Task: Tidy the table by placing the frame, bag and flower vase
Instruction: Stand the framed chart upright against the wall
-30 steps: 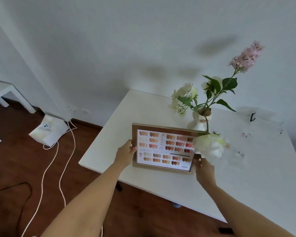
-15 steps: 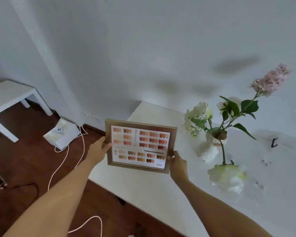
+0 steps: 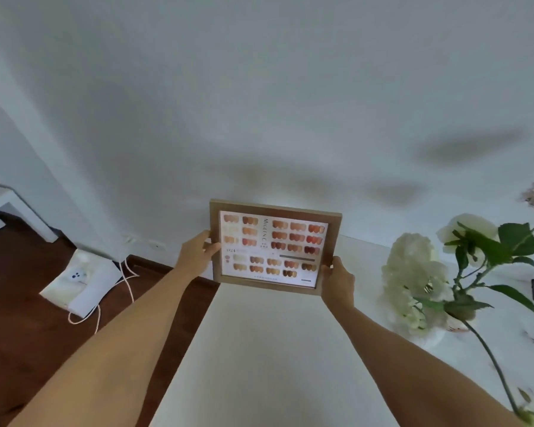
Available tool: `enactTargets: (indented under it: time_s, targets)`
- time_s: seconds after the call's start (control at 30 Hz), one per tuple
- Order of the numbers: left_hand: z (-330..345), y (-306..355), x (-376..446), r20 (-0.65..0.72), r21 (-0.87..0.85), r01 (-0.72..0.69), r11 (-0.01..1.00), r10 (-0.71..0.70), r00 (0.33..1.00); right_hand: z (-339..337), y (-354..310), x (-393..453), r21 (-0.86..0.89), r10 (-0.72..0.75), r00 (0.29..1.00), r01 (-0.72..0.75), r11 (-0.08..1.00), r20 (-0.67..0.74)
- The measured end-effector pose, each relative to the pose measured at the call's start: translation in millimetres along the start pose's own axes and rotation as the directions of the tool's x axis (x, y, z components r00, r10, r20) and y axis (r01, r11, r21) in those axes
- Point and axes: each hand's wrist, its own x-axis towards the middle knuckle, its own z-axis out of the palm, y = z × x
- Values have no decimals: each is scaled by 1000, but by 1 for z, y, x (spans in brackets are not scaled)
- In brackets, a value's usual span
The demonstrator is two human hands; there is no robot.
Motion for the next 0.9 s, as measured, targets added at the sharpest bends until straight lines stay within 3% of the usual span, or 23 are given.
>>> enactTargets:
  time_s: [0.33,0.9]
  targets:
    - [37,32,139,103,17,-144,989,142,984,13,-14,94,-53,161,957,-179,982,-242]
    - [73,24,228,124,-42,-162,986,166,978,37,0,180,-64,263,919,-294,954,-294]
